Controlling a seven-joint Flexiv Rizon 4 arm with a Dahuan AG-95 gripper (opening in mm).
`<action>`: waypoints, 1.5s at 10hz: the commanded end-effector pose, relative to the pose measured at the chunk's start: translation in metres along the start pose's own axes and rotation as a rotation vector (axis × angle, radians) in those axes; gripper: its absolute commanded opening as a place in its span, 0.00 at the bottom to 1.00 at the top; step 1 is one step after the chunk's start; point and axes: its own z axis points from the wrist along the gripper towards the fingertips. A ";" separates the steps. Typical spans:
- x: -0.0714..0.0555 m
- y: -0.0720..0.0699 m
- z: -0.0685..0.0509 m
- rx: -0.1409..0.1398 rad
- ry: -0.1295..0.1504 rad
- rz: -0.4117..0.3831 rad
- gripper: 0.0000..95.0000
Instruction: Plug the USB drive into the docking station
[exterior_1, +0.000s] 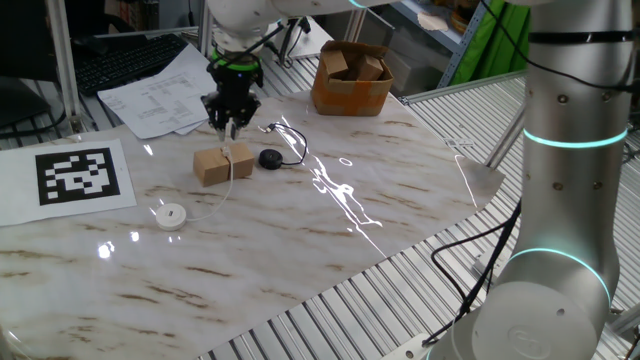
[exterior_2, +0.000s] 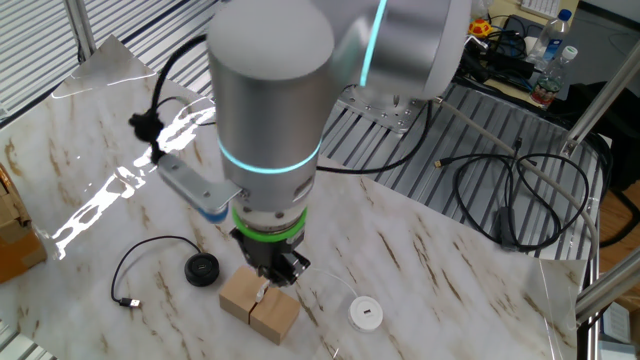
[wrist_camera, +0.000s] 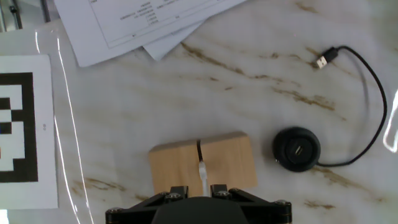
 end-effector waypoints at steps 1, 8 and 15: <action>-0.007 0.001 0.007 0.002 -0.007 -0.030 0.20; -0.014 -0.003 0.024 0.005 -0.019 -0.061 0.20; -0.014 -0.005 0.036 0.005 -0.019 -0.084 0.20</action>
